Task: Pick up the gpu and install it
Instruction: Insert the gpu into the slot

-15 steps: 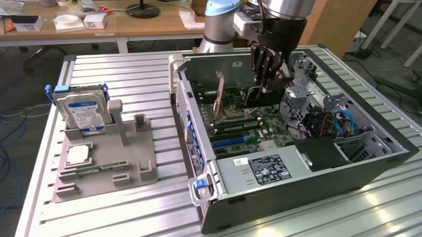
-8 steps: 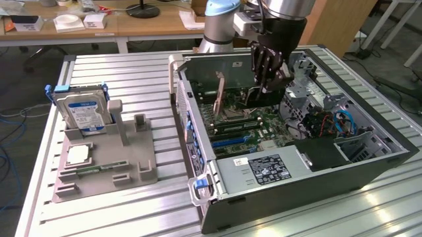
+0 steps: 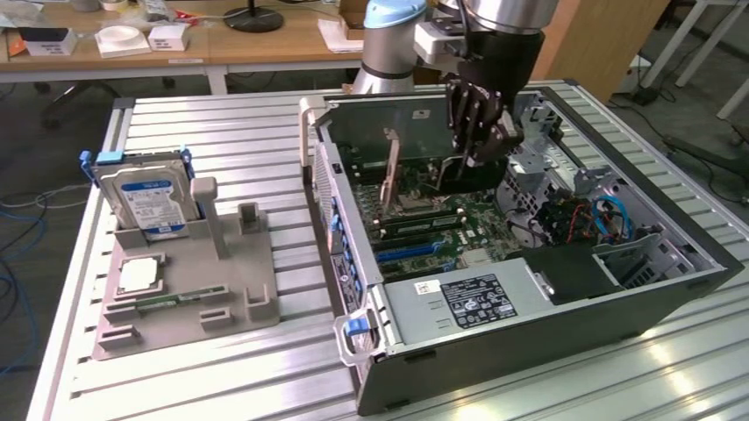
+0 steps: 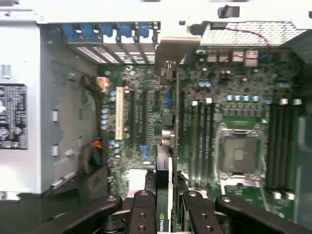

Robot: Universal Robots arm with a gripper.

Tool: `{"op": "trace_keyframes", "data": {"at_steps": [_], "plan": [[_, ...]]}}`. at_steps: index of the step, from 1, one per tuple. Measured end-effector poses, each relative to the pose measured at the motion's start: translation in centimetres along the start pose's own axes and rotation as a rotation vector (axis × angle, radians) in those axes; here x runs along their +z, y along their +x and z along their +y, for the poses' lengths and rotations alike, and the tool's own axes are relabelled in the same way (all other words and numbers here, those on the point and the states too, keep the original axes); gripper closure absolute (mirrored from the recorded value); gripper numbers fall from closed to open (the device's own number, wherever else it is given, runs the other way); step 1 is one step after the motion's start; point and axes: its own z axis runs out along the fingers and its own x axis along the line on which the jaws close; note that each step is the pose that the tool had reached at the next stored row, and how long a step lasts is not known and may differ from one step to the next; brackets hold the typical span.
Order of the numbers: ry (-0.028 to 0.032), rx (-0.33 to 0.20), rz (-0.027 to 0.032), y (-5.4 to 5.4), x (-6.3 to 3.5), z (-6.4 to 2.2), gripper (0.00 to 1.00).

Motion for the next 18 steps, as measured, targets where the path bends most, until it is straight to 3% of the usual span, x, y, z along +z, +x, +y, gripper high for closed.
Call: {"op": "trace_keyframes", "data": {"at_steps": [4,5,6,18], "plan": [[-0.0004,-0.001,-0.0736,0.0,0.03,0.0,0.74],[-0.0004,-0.001,-0.0861,0.0,0.04,0.0,0.74],[-0.0004,-0.001,-0.0886,0.0,0.04,0.0,0.74],[-0.0005,-0.001,-0.0886,0.0,0.04,0.0,0.74]]}}
